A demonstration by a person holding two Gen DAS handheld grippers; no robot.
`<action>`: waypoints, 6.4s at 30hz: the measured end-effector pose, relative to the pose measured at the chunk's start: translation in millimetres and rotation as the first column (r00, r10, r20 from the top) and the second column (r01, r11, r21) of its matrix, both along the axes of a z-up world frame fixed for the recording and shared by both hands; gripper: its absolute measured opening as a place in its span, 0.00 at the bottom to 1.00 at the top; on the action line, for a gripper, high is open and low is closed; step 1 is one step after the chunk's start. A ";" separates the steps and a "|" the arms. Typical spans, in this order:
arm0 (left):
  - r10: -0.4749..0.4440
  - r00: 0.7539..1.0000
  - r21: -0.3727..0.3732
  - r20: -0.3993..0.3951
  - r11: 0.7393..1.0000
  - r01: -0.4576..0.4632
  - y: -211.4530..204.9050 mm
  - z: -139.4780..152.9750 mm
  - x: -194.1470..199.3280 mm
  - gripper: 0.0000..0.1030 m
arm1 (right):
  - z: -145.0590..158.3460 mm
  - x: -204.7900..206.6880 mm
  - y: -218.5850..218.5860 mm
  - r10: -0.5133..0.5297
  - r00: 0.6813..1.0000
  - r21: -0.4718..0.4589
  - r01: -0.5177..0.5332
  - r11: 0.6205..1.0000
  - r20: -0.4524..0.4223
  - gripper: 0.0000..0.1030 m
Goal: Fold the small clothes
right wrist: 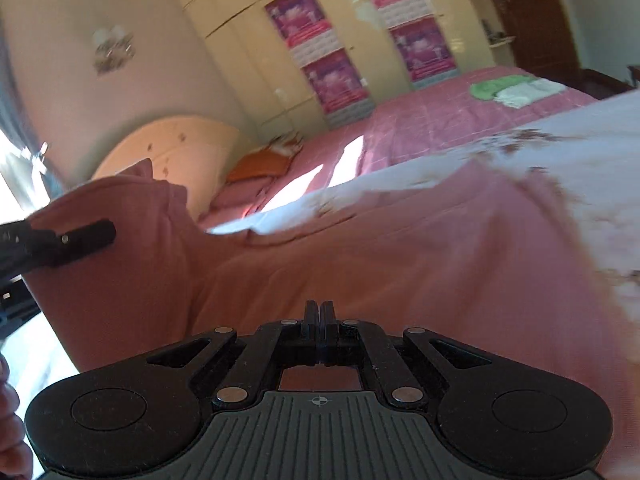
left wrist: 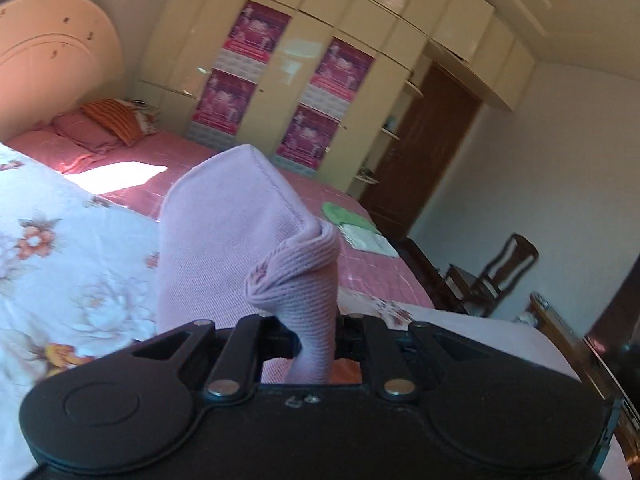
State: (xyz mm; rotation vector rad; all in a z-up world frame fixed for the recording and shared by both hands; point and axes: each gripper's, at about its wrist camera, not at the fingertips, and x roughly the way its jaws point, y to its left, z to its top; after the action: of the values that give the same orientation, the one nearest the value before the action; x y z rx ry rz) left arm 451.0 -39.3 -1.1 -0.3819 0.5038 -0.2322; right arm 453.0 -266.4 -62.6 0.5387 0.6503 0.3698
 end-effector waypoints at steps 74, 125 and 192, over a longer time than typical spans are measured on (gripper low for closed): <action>-0.049 0.956 0.062 -0.290 0.996 0.070 20.1 -68.9 116.6 0.72 | -14.2 75.4 -87.3 0.050 0.997 -0.078 -0.054 0.996 -0.052 0.50; -0.052 0.953 0.314 -0.299 0.938 0.150 -6.4 -77.0 -29.6 0.80 | 3.4 -64.0 -60.9 0.174 0.985 -0.374 -0.167 0.912 -0.016 0.51; -0.320 0.864 -0.211 -0.389 0.944 0.254 17.6 -114.2 105.4 0.76 | -48.7 75.5 -127.2 0.349 0.891 0.281 -0.269 0.921 -0.291 0.56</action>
State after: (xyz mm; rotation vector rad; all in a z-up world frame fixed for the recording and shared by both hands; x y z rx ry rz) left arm 556.4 -21.7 -115.3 -0.5107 0.9762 -0.4871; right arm 528.5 -393.5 -111.3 0.7346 1.0395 0.6729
